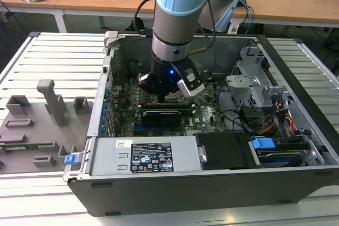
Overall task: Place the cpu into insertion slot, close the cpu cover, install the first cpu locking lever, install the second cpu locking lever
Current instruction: 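Install the second cpu locking lever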
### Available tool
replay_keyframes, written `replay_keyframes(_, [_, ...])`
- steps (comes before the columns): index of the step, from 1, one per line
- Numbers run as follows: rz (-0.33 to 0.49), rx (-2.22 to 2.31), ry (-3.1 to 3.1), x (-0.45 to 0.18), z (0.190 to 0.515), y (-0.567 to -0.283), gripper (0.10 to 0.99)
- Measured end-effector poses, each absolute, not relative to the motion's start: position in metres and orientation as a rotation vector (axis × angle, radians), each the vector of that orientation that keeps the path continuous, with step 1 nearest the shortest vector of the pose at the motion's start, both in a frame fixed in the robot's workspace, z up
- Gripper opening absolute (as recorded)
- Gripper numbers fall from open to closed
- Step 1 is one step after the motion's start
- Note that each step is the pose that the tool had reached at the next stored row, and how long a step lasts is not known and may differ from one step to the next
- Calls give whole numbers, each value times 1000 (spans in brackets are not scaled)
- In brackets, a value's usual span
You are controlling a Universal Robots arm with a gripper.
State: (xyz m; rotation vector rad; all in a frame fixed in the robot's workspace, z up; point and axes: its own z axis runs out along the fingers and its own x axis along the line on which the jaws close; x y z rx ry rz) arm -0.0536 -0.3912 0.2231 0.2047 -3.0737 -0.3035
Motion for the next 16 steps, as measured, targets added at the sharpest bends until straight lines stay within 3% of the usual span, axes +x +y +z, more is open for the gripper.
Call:
replay_keyframes(4, [-377, 206, -3069, -55, 222, -402, 106])
replay_keyframes(16, [-431, 207, -3064, -65, 205, -402, 106])
